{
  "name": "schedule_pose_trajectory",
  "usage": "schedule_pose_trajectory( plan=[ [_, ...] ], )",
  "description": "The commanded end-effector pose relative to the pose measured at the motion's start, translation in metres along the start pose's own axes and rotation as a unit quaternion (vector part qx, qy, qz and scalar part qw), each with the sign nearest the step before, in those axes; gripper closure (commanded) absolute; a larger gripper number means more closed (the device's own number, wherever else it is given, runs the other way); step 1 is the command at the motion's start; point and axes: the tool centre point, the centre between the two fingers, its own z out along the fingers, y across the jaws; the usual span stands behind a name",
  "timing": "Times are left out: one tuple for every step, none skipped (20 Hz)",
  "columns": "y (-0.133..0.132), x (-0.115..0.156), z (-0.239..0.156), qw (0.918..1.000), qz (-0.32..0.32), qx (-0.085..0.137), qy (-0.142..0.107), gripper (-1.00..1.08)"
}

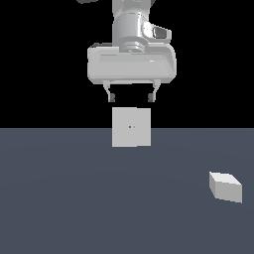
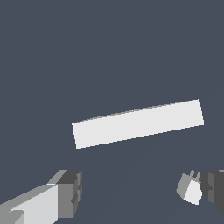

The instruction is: Plug the charger into the wall socket.

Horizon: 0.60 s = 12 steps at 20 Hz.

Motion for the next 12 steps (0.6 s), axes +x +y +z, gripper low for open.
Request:
schedule_pose_trajectory(
  plan=[
    [0.0, 0.0, 0.0, 1.0, 0.0, 0.0, 0.0, -0.92],
    [0.0, 0.0, 0.0, 1.0, 0.0, 0.0, 0.0, -0.92],
    [0.001, -0.001, 0.001, 1.0, 0.001, 0.0, 0.0, -0.92],
    [0.002, -0.001, 0.001, 1.0, 0.003, 0.0, 0.0, -0.92],
    [0.004, -0.002, 0.002, 1.0, 0.005, 0.0, 0.001, -0.92],
    [0.006, -0.003, 0.004, 1.0, 0.007, 0.0, 0.001, -0.92],
    [0.009, -0.005, 0.006, 0.9999, 0.011, 0.0, 0.002, -0.92],
    [0.012, -0.007, 0.008, 0.9999, 0.014, 0.0, 0.002, -0.92],
    [0.015, -0.009, 0.01, 0.9998, 0.019, -0.001, 0.003, -0.92],
    [0.019, -0.011, 0.013, 0.9997, 0.024, -0.001, 0.004, -0.92],
    [0.024, -0.014, 0.016, 0.9996, 0.029, -0.001, 0.005, -0.92],
    [0.028, -0.017, 0.019, 0.9994, 0.035, -0.001, 0.006, -0.92]
  ],
)
